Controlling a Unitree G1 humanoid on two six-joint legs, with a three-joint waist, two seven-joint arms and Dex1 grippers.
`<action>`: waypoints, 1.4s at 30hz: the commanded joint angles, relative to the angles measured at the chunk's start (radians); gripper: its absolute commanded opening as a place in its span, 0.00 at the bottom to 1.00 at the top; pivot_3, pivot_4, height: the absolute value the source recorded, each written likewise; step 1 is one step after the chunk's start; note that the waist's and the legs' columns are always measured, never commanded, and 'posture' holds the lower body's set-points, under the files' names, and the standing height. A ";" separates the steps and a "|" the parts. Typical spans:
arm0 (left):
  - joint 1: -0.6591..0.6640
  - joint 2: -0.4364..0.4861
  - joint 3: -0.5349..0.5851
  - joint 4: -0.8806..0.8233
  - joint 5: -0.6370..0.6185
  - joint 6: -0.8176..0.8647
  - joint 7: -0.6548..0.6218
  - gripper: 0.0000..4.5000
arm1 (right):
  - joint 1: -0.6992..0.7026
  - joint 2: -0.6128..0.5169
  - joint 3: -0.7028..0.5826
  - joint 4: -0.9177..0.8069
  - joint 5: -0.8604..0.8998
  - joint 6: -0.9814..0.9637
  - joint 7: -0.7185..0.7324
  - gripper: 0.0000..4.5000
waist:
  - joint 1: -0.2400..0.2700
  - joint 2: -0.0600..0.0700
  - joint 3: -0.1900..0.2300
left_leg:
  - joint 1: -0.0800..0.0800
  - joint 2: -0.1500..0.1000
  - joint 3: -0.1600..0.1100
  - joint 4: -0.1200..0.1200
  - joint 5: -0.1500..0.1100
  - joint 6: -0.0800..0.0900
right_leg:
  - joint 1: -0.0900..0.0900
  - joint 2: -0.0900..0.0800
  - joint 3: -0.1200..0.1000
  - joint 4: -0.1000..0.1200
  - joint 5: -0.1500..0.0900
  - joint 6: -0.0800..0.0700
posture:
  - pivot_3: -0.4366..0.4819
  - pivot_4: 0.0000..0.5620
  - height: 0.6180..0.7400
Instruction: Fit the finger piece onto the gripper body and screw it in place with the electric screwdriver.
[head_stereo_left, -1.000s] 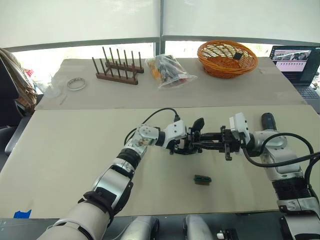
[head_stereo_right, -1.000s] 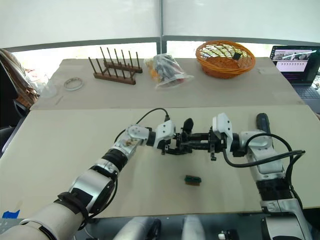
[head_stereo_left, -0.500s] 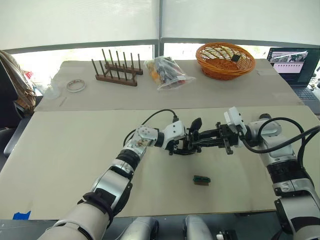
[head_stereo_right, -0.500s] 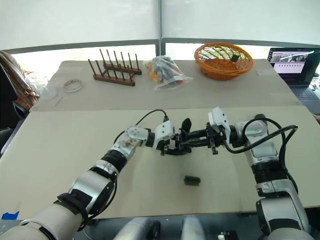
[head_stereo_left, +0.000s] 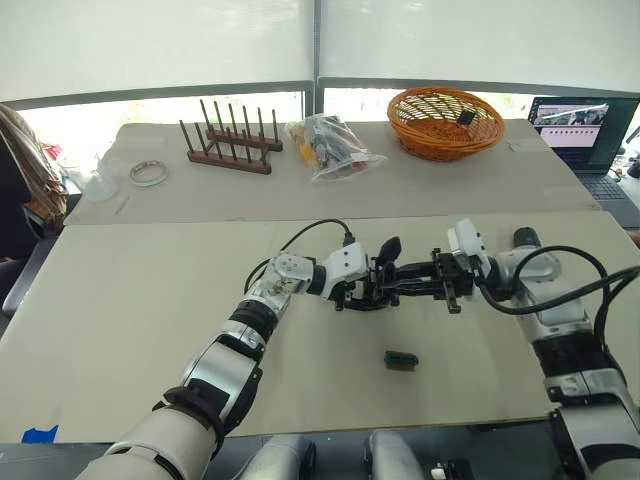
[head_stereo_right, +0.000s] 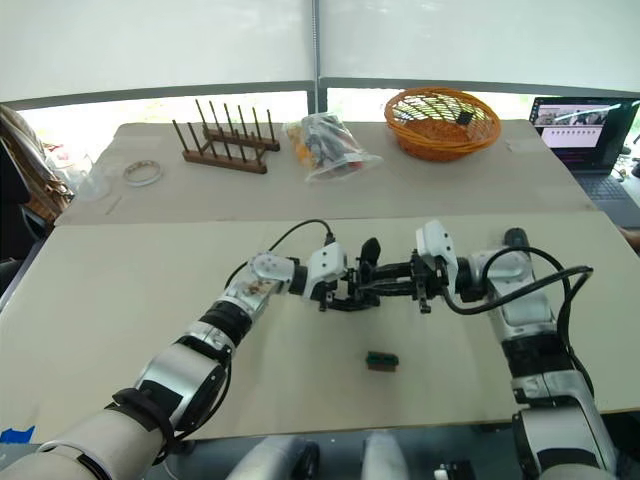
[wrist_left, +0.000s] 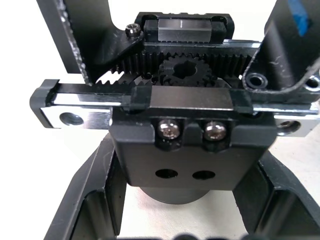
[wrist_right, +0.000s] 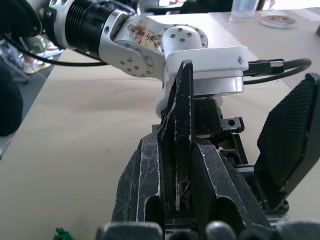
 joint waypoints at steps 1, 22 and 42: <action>-0.001 0.019 0.021 -0.041 -0.018 0.004 -0.004 0.51 | 0.041 -0.029 0.112 0.104 -0.131 0.018 0.068 0.07 | -0.001 0.000 -0.001 | 0.000 0.000 0.000 0.000 0.000 0.000 | 0.000 0.000 0.000 0.000 0.000 0.000 | 0.48 0.27 1.00; 0.010 0.019 0.016 -0.068 -0.026 0.022 -0.016 0.51 | 0.126 -0.025 0.045 0.073 -0.100 -0.041 0.012 0.07 | -0.001 0.000 -0.004 | 0.001 0.000 0.000 -0.001 -0.001 0.000 | 0.000 0.000 0.001 0.000 0.000 0.000 | 0.48 0.27 1.00; 0.012 0.029 0.015 -0.083 -0.026 0.033 -0.030 0.51 | 0.062 -0.011 0.083 0.154 -0.105 0.020 0.092 0.07 | -0.001 0.000 -0.005 | 0.001 0.000 0.000 -0.003 -0.001 0.000 | 0.000 -0.001 0.001 -0.001 0.000 0.000 | 0.48 0.27 1.00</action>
